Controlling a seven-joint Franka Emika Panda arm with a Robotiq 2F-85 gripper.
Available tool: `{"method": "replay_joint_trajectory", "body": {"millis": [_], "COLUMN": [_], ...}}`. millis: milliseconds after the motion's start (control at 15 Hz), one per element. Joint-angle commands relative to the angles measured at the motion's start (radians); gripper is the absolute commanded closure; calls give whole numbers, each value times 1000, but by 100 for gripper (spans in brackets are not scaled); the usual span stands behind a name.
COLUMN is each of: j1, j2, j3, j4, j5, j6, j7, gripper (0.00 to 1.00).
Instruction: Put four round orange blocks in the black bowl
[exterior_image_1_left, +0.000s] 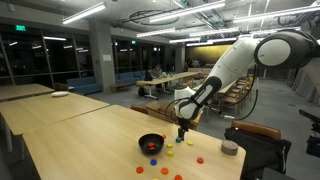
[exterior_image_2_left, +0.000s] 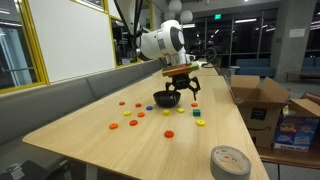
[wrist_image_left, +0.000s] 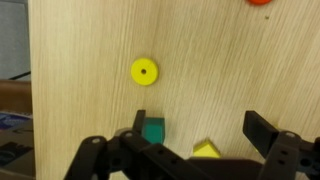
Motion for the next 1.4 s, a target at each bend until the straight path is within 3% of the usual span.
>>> {"method": "replay_joint_trajectory", "body": {"millis": [0, 667, 1333], "j1": [-43, -100, -106], "j2": [-96, -158, -159], "j3": [18, 53, 90], "j4": [-128, -314, -459], "j5": [53, 236, 322], "j6": [6, 100, 312], "j7": [26, 19, 24], "gripper": [0, 0, 0]}}
